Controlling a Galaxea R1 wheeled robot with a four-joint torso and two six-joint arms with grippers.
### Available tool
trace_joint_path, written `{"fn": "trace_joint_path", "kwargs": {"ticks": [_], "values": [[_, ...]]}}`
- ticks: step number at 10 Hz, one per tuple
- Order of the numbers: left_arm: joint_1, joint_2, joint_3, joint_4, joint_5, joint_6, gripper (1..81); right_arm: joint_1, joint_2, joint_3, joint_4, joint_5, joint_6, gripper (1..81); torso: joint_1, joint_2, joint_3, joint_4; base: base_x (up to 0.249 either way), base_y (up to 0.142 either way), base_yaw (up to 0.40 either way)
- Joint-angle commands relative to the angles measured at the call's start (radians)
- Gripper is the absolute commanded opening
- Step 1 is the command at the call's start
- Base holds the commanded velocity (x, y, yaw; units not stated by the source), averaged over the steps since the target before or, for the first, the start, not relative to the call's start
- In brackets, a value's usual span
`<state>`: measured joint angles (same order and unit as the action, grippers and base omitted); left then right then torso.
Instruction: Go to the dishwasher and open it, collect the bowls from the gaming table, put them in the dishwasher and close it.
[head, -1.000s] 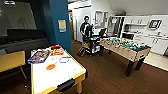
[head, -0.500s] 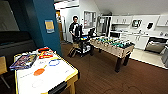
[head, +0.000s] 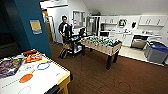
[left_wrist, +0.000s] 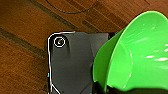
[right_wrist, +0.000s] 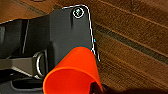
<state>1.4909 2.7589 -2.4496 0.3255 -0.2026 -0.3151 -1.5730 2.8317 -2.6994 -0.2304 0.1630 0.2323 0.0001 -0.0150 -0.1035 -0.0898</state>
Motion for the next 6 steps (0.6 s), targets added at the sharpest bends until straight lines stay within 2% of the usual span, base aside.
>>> {"fn": "trace_joint_path", "kwargs": {"ticks": [1, 6], "values": [[-0.043, -0.017, 0.007, 0.009, 0.032, 0.001, 1.0, 0.033, -0.021, -0.009, -0.007, -0.048, -0.001, 1.0, 0.000, 0.000, 0.000, 0.000, 0.000, 0.000, -0.303], [-0.045, -0.016, 0.007, 0.009, 0.032, 0.001, 1.0, 0.035, -0.016, -0.006, -0.010, -0.048, -0.001, 1.0, 0.000, 0.000, 0.000, 0.000, 0.000, 0.000, -0.306]]}}
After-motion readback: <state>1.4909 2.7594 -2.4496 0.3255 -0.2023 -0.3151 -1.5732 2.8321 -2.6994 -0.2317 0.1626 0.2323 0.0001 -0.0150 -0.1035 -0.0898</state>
